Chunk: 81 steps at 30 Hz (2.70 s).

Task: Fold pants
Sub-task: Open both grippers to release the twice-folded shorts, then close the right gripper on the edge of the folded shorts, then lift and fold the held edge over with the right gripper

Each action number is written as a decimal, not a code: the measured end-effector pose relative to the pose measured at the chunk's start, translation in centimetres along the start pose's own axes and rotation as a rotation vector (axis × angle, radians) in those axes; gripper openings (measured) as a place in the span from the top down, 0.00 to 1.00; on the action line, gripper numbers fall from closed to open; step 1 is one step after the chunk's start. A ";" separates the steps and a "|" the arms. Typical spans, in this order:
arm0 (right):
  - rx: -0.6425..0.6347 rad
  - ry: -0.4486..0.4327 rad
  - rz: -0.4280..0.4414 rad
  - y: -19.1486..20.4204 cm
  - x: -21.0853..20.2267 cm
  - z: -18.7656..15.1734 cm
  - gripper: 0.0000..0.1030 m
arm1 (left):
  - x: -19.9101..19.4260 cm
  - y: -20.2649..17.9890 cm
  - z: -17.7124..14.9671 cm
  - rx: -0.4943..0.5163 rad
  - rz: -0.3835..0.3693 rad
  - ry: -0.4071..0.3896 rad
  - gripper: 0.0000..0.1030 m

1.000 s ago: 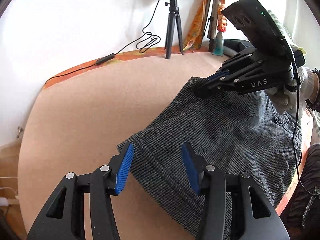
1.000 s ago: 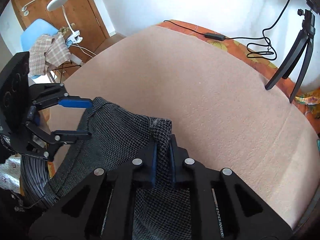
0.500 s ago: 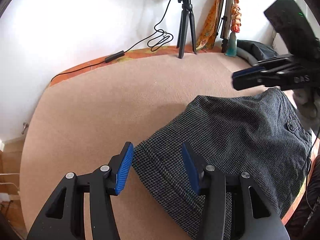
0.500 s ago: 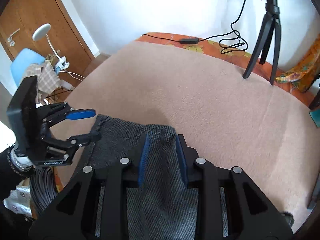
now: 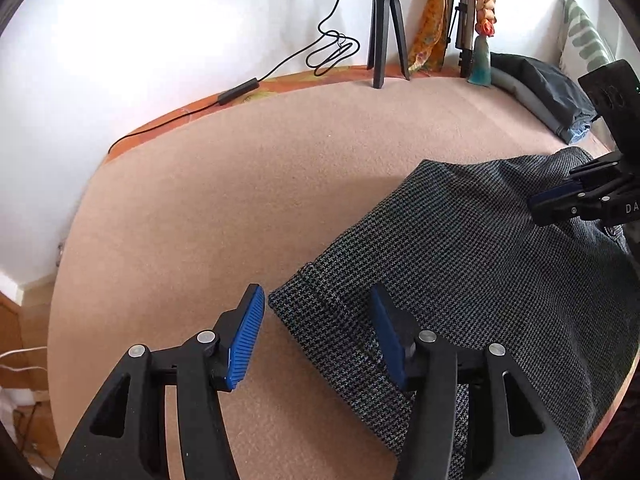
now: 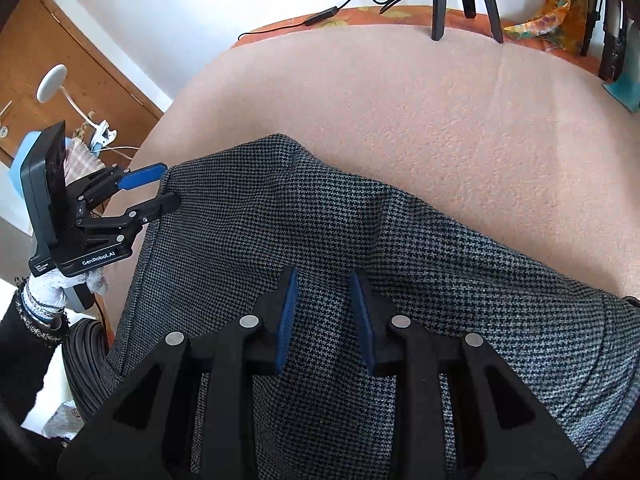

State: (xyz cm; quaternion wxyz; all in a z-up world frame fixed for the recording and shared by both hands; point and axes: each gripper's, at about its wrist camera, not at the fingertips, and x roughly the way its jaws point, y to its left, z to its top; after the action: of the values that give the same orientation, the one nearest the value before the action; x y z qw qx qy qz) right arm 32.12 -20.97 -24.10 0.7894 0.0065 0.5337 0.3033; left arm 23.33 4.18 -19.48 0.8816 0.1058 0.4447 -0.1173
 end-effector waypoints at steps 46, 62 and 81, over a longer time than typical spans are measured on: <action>0.804 -0.523 -0.031 -6.3 -12.4 -23.3 0.72 | -0.5 -16.4 0.7 0.097 -0.174 -0.053 0.47; 0.833 -0.542 -0.033 -7.1 -13.1 -23.7 0.59 | -0.3 -17.5 -0.3 0.136 -0.164 -0.020 0.47; 0.349 -0.557 -0.209 1.7 -17.9 -15.5 0.81 | -3.2 -15.0 -2.7 0.002 -0.255 -0.045 0.44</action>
State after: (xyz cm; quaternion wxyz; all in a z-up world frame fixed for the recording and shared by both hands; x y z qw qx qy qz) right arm 13.75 -33.13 -15.24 0.9187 0.1691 0.3391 0.1114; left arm 14.96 -8.93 -19.69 0.8692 0.0469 0.4345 -0.2311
